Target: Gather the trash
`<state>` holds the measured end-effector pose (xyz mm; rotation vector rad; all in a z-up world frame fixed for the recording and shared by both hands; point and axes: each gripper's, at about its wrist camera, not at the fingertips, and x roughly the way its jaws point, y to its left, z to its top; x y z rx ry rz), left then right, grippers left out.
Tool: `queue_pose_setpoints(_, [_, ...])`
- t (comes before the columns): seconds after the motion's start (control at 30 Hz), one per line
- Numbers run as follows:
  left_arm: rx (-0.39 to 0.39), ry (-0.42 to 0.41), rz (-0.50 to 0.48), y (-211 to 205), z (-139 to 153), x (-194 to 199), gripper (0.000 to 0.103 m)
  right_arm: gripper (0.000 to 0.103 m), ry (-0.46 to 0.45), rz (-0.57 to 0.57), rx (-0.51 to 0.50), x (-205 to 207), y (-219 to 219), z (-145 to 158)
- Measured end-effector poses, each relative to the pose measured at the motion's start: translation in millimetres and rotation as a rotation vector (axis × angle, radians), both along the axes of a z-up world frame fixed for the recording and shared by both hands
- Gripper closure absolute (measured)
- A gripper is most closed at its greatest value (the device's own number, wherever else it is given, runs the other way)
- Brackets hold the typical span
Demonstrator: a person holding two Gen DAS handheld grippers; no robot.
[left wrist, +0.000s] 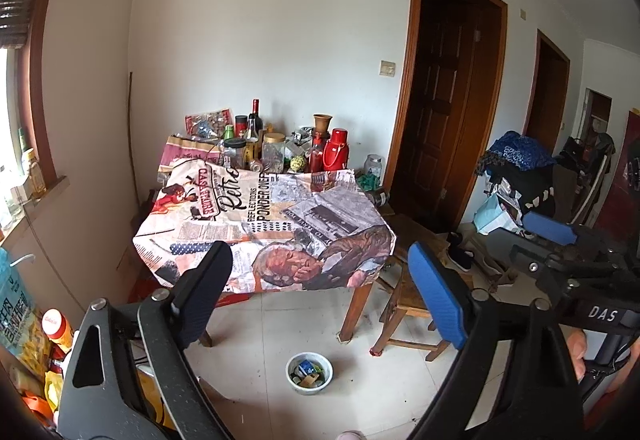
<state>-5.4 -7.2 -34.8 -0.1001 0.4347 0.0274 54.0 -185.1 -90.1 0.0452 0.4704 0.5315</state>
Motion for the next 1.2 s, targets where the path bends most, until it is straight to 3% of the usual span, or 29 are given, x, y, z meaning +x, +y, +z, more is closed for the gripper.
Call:
queue_pose_setpoints(0.27, [0.031,-0.013,0.003,-9.6,4.1,1.4,0.008,0.013,0.0,-0.001,0.005,1.5,-3.7,0.5])
queue_pose_setpoints(1.2, [-0.001,-0.008,0.039,-10.0,3.3,19.6,0.007,0.013,0.014,-0.018,0.021,14.7,8.1,2.7])
